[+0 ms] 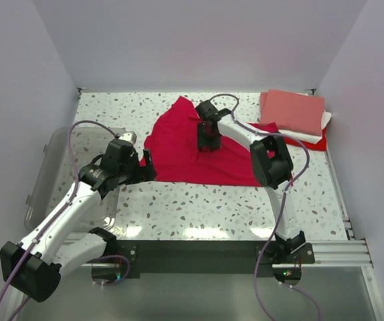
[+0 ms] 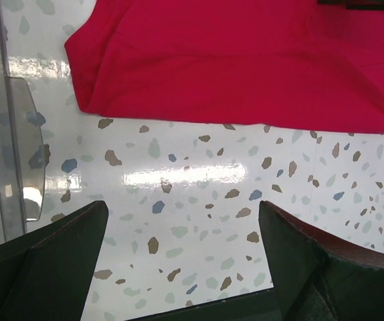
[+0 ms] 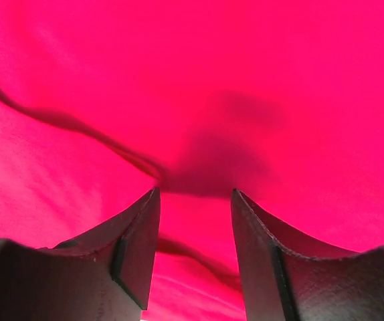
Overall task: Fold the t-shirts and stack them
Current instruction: Fold the tshirt
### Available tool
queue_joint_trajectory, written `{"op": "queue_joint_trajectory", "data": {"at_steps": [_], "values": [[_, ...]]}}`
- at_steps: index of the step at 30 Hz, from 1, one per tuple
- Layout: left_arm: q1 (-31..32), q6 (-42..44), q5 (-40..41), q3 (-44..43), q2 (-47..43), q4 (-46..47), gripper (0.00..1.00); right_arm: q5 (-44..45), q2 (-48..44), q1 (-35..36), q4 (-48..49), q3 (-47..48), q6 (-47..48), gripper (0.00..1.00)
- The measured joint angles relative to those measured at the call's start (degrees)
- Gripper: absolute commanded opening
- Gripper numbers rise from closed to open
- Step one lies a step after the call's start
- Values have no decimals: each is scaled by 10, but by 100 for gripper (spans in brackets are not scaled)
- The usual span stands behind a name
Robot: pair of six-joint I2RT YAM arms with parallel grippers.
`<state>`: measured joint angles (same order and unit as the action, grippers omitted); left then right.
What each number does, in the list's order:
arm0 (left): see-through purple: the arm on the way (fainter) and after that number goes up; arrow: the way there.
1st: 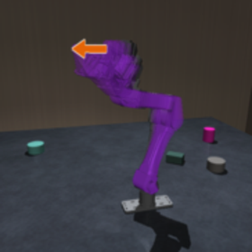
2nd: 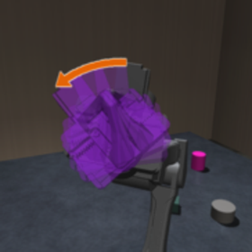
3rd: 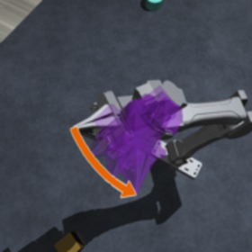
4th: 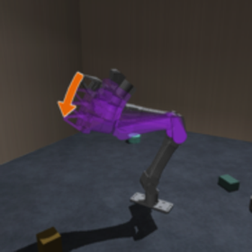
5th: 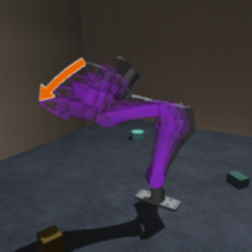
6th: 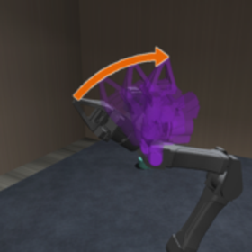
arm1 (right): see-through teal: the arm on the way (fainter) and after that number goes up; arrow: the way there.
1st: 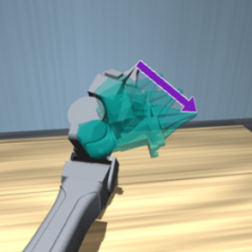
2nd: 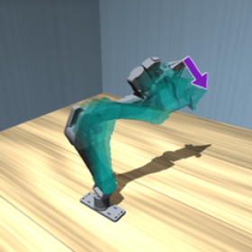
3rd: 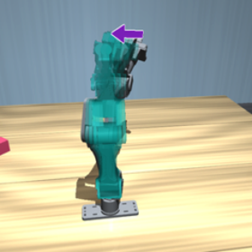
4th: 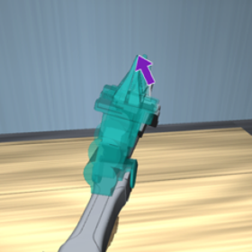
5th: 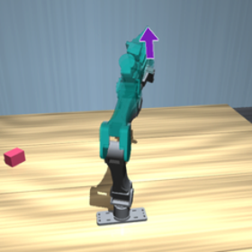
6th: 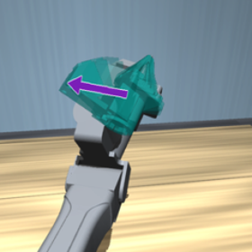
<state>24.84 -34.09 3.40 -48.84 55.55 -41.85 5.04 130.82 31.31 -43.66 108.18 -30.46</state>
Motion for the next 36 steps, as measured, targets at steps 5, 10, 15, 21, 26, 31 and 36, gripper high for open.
{"op": "queue_joint_trajectory", "data": {"at_steps": [5,10,15,21,26,31,36], "values": [[1,2,-9,-9,66,22,100,2,-57,-9,2,-80,4,52],[10,8,-16,-65,168,57,100,-2,-160,-25,7,-175,7,56],[24,24,-16,-144,278,102,100,-26,-252,-104,29,-273,8,57],[27,42,-19,-203,398,143,100,-20,-270,-182,32,-311,34,57],[27,58,-26,-213,473,172,100,-6,-269,-188,48,-347,48,56],[27,69,-28,-207,495,187,100,3,-255,-190,56,-373,50,56],[27,80,-26,-167,489,214,100,5,-259,-190,53,-407,42,56]]}}
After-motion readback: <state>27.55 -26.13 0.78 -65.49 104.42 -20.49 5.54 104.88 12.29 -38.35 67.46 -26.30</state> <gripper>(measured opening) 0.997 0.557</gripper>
